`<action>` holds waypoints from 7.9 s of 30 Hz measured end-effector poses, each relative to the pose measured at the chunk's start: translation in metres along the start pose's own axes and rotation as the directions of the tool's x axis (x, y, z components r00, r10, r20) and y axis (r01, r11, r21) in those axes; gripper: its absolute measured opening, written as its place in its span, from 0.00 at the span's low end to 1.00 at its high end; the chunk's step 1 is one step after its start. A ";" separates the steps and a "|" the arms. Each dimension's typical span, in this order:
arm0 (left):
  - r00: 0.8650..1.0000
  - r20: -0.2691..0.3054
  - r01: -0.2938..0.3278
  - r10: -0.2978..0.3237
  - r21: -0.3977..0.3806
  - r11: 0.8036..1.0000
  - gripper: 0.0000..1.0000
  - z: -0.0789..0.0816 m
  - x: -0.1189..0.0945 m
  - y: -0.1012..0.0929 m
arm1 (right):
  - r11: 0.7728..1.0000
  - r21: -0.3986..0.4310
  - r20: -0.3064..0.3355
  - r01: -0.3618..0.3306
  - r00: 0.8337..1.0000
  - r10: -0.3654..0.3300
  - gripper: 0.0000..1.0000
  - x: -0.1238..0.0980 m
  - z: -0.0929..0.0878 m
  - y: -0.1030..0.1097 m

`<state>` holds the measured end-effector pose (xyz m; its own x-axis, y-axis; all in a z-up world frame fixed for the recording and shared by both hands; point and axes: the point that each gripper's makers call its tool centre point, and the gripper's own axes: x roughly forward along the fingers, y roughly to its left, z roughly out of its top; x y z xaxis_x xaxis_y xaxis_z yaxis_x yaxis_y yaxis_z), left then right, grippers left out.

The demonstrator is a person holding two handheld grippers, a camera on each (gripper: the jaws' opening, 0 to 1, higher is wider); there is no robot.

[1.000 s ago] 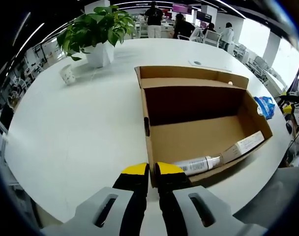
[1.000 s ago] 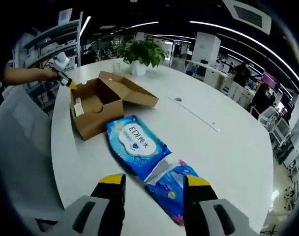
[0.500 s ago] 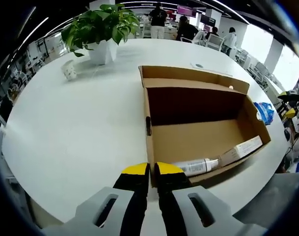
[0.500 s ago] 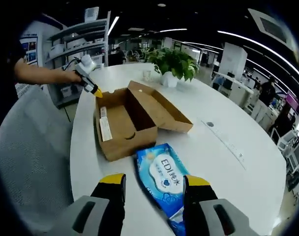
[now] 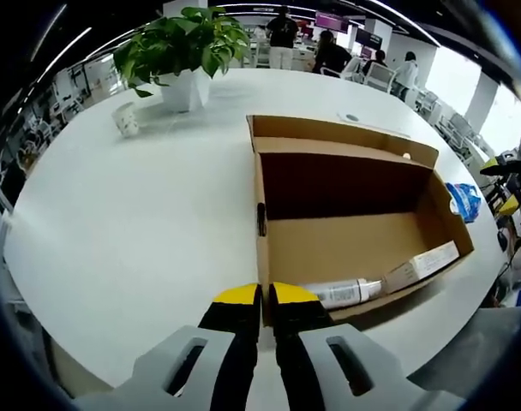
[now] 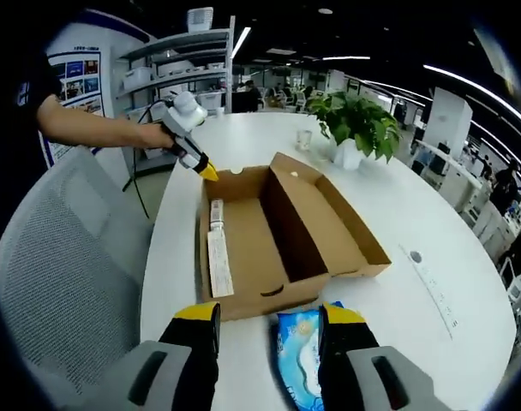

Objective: Operate the shoe box by opening the lid, removing the specified soft item, and placing it in the target area until the item is outside and the box remains undamaged.

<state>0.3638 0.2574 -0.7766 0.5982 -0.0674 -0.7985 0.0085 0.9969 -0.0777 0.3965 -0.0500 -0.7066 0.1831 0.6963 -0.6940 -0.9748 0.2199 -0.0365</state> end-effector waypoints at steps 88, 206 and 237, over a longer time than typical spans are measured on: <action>1.000 0.004 0.003 -0.002 -0.037 0.999 0.02 0.002 0.012 0.012 | 0.942 -0.104 -0.241 -0.319 0.927 0.288 0.28 0.121 -0.014 0.049; 1.000 -0.015 -0.018 0.018 -0.009 1.000 0.02 -0.004 0.001 -0.001 | 0.975 -0.209 -0.011 -0.071 0.997 0.070 0.15 -0.021 0.047 -0.027; 0.999 -0.018 -0.039 0.039 -0.003 0.999 0.01 -0.004 0.003 0.002 | 0.978 -0.209 -0.070 0.013 0.997 -0.029 0.15 -0.066 -0.009 -0.089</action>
<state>0.3629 0.2594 -0.7816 0.5834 -0.0290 -0.8117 -0.0173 0.9987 -0.0481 0.4698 -0.1216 -0.6644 0.2015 0.6402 -0.7413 -0.9773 0.0813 -0.1954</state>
